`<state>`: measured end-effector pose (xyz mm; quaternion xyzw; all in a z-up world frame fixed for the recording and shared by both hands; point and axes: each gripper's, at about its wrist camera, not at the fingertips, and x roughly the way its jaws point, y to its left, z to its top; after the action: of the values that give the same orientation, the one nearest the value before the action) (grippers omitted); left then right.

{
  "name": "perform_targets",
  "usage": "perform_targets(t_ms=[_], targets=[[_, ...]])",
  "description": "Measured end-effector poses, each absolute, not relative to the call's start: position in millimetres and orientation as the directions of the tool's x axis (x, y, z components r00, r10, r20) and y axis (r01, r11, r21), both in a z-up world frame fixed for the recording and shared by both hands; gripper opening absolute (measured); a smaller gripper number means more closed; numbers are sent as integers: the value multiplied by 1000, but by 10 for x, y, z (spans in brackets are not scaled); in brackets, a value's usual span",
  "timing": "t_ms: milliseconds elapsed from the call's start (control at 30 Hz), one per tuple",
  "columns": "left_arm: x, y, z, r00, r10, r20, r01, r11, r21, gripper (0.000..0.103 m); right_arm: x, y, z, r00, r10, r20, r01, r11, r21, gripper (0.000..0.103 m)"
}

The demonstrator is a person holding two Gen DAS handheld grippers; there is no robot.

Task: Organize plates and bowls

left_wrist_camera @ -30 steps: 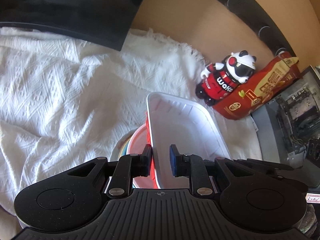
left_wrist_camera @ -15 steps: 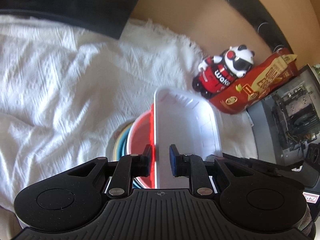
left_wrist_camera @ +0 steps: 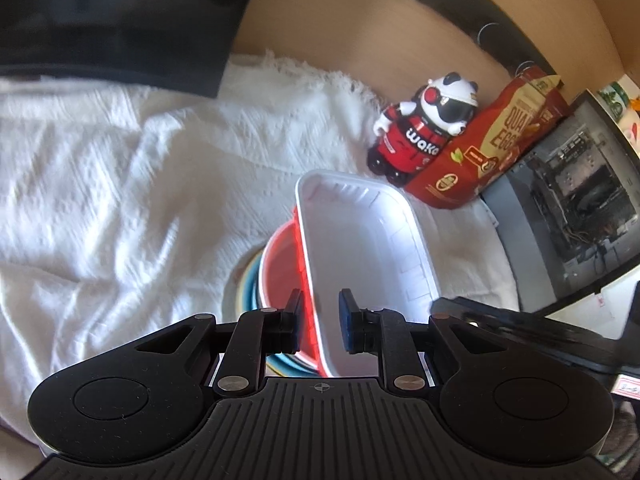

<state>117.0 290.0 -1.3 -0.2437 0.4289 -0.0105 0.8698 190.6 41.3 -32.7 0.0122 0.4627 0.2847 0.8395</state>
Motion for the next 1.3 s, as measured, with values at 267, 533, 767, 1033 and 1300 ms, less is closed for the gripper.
perform_targets(t_ms=[267, 533, 767, 1033, 1300], targets=[[441, 2541, 44, 767, -137, -626, -163, 903, -397, 19, 1396, 192, -160, 521, 476, -708, -493, 845, 205, 41], [-367, 1674, 38, 796, 100, -596, -260, 947, -188, 13, 658, -202, -265, 526, 489, -696, -537, 826, 174, 64], [-693, 1213, -62, 763, 142, -631, -273, 955, -114, 14, 149, -476, -342, 543, 482, -687, -522, 835, 173, 69], [-879, 1083, -29, 758, 147, -636, -279, 954, -113, 14, -114, -635, -331, 569, 457, -684, -524, 842, 127, 69], [-936, 1106, -21, 754, 152, -639, -290, 950, -116, 14, -188, -623, -317, 559, 473, -681, -538, 832, 136, 69]])
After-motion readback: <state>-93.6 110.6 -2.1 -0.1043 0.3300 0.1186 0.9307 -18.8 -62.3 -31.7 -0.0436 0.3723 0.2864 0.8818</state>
